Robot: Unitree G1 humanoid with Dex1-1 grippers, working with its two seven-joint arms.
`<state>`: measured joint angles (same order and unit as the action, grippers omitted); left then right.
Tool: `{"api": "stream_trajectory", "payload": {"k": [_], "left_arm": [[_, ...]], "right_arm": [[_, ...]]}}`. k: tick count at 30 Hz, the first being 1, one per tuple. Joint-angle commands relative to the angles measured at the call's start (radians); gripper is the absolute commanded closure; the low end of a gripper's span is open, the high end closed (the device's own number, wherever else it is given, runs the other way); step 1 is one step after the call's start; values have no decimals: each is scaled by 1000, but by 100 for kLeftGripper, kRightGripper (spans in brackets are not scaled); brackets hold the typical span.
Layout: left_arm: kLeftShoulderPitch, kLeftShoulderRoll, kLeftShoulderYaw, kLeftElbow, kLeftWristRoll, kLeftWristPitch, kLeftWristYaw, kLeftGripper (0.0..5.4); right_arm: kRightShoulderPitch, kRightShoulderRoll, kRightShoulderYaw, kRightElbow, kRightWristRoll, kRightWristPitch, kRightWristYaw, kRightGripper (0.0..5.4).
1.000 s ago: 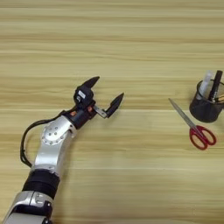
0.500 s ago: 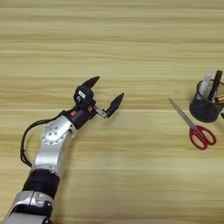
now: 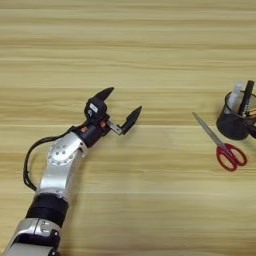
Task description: Move the objects on the table
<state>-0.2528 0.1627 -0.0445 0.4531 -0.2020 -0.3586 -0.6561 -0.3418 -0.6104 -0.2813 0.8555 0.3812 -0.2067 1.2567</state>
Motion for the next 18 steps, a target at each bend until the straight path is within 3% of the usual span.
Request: {"api": "stream_trajectory", "payload": {"k": [1,18], "left_arm": [[-3,0,-2,0,6,-5,-2,0],[-2,-1,-2,1,7,-7,-2,0]], "right_arm": [[-21,8,11,11,-14,-12,-3,3],[-94,48,42,90,-64,-62,-75,3]]}}
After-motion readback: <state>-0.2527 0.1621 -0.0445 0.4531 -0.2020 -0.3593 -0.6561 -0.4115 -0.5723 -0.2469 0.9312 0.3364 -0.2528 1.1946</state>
